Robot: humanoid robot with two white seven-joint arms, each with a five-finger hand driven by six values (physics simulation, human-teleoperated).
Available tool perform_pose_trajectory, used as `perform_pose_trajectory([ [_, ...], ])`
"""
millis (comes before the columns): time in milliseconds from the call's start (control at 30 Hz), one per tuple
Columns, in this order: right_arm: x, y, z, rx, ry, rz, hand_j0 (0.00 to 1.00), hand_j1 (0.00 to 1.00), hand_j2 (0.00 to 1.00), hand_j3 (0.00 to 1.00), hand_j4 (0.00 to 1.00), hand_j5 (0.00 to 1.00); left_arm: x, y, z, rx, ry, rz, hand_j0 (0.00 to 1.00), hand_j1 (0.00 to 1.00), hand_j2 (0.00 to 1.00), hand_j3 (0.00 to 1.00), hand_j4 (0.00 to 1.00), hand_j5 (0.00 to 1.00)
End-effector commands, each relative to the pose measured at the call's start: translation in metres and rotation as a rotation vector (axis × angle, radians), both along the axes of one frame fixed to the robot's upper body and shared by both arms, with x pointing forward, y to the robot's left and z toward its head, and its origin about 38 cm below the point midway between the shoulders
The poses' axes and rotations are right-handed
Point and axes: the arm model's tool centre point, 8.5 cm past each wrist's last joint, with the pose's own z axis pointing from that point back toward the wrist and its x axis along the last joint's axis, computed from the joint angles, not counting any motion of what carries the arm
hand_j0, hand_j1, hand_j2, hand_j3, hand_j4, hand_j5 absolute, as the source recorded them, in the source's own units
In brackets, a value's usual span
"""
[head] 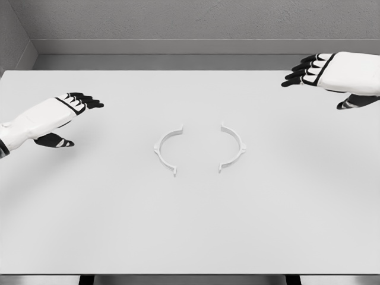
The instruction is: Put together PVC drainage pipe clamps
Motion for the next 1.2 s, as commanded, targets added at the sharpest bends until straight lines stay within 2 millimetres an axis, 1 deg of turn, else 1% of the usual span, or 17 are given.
perform_pose_trajectory([
  [0,0.001,0.000,-0.001,0.004,0.004,-0.002,1.00,1.00,1.00,1.00,1.00,1.00,0.000,0.000,0.001,-0.003,0.000,0.002,1.00,1.00,1.00,1.00,1.00,1.00],
  [67,0.001,0.001,-0.001,0.012,0.007,-0.002,1.00,1.00,1.00,1.00,1.00,1.00,0.002,-0.002,-0.002,0.021,-0.003,0.003,1.00,1.00,1.00,1.00,1.00,1.00],
  [133,0.002,-0.004,-0.003,0.013,0.015,-0.014,1.00,1.00,1.00,1.00,1.00,1.00,0.008,-0.028,-0.011,0.033,-0.028,-0.019,1.00,1.00,1.00,1.00,1.00,1.00],
  [200,0.002,-0.004,-0.006,0.017,0.023,-0.015,1.00,1.00,1.00,1.00,1.00,1.00,0.013,-0.049,-0.011,0.014,-0.049,-0.045,1.00,1.00,1.00,1.00,1.00,1.00],
  [267,-0.001,-0.002,-0.019,0.013,0.054,-0.008,1.00,1.00,1.00,1.00,1.00,1.00,0.021,-0.070,-0.011,0.035,-0.082,-0.055,1.00,1.00,1.00,1.00,1.00,1.00],
  [300,-0.002,-0.009,-0.025,-0.002,0.070,-0.028,1.00,1.00,1.00,1.00,1.00,1.00,0.022,-0.074,-0.013,0.042,-0.083,-0.059,1.00,1.00,1.00,1.00,1.00,1.00],
  [333,-0.005,-0.008,-0.031,0.114,0.026,-0.020,1.00,1.00,1.00,1.00,1.00,1.00,0.023,-0.079,-0.013,0.052,-0.090,-0.062,1.00,1.00,1.00,1.00,1.00,1.00],
  [400,-0.011,0.013,-0.056,0.347,-0.024,0.032,1.00,1.00,1.00,1.00,1.00,1.00,0.027,-0.091,-0.013,0.044,-0.102,-0.066,1.00,1.00,1.00,1.00,1.00,1.00],
  [433,-0.021,0.028,-0.062,0.350,-0.002,0.084,1.00,1.00,1.00,1.00,1.00,1.00,0.029,-0.096,-0.015,0.054,-0.107,-0.067,1.00,1.00,1.00,1.00,1.00,1.00],
  [467,-0.020,0.032,-0.066,0.351,0.005,0.066,1.00,1.00,1.00,1.00,1.00,1.00,0.029,-0.097,-0.016,0.057,-0.104,-0.066,1.00,1.00,1.00,1.00,1.00,1.00],
  [567,-0.001,0.047,-0.087,0.372,0.021,-0.108,1.00,1.00,1.00,1.00,1.00,1.00,0.029,-0.111,-0.023,0.093,-0.090,-0.086,1.00,1.00,1.00,1.00,1.00,1.00],
  [700,-0.002,0.051,-0.112,0.345,0.076,-0.150,1.00,1.00,1.00,1.00,1.00,1.00,0.029,-0.133,-0.029,0.079,-0.089,-0.115,1.00,1.00,1.00,1.00,1.00,1.00],
  [767,-0.005,0.053,-0.125,0.321,0.101,-0.144,1.00,1.00,1.00,1.00,1.00,1.00,0.028,-0.140,-0.031,0.081,-0.087,-0.130,1.00,1.00,1.00,1.00,1.00,1.00],
  [867,-0.006,0.056,-0.134,0.300,0.111,-0.140,1.00,1.00,1.00,1.00,1.00,1.00,0.029,-0.149,-0.031,0.068,-0.089,-0.142,1.00,1.00,1.00,1.00,1.00,1.00],
  [933,0.000,0.061,-0.141,0.284,0.099,-0.136,1.00,1.00,1.00,1.00,1.00,1.00,0.029,-0.149,-0.032,0.067,-0.083,-0.140,1.00,1.00,1.00,1.00,1.00,1.00],
  [1000,0.004,0.059,-0.142,0.282,0.098,-0.148,1.00,1.00,1.00,1.00,1.00,1.00,0.028,-0.153,-0.034,0.073,-0.079,-0.152,1.00,1.00,1.00,1.00,1.00,1.00],
  [1167,0.013,0.072,-0.159,0.283,0.109,-0.147,1.00,1.00,1.00,1.00,1.00,1.00,0.025,-0.161,-0.040,0.080,-0.067,-0.179,1.00,1.00,1.00,1.00,1.00,1.00],
])
